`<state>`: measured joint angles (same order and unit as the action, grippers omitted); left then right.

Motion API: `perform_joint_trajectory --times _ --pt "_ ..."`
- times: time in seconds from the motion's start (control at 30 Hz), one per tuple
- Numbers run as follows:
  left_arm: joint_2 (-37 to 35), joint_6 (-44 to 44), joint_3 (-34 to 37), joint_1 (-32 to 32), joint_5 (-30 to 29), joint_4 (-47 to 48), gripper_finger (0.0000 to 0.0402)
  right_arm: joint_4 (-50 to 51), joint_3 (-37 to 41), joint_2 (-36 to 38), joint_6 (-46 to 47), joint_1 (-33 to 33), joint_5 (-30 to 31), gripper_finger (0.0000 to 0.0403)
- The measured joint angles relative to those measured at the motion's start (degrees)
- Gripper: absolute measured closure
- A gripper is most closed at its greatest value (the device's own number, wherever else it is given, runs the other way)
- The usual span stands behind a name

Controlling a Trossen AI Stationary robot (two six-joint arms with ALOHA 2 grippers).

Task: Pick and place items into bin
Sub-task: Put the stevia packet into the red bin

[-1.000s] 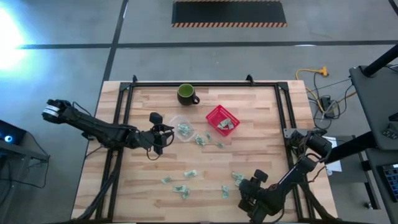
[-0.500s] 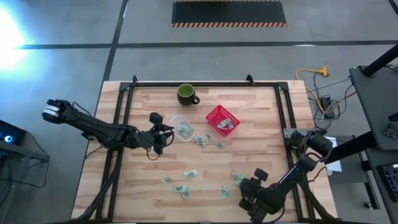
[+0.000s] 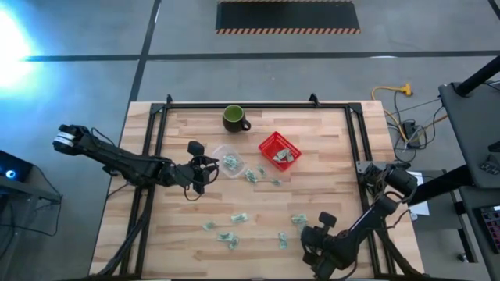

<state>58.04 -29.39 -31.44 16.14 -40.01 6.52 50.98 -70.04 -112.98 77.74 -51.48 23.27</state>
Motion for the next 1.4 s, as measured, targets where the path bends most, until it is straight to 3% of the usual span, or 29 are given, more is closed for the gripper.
perform_joint_trajectory --times 0.17,0.47,0.6,0.73,1.07,1.4 --pt "0.0 0.0 0.0 0.0 0.0 0.0 0.0315 -0.1 -1.4 0.0 -2.9 0.0 2.6 0.0394" --pt "0.0 0.4 0.0 0.0 0.0 0.0 0.0315 0.4 -5.5 0.0 -18.4 0.4 16.2 0.0394" --pt "0.0 2.8 0.0 0.0 0.3 0.2 0.0315 5.0 -6.7 0.0 -23.0 1.6 24.1 0.0394" --pt "0.0 6.6 0.0 0.0 0.7 3.1 0.0315 11.4 -7.1 0.0 -23.2 3.9 28.1 0.0394" --pt "0.2 17.6 0.0 0.3 3.7 6.6 0.0315 22.2 -5.3 0.0 -24.2 15.7 30.7 0.0394" --pt "0.3 23.2 0.3 2.7 5.9 7.7 0.0315 23.6 -5.0 0.2 -32.8 30.4 32.4 0.0394"
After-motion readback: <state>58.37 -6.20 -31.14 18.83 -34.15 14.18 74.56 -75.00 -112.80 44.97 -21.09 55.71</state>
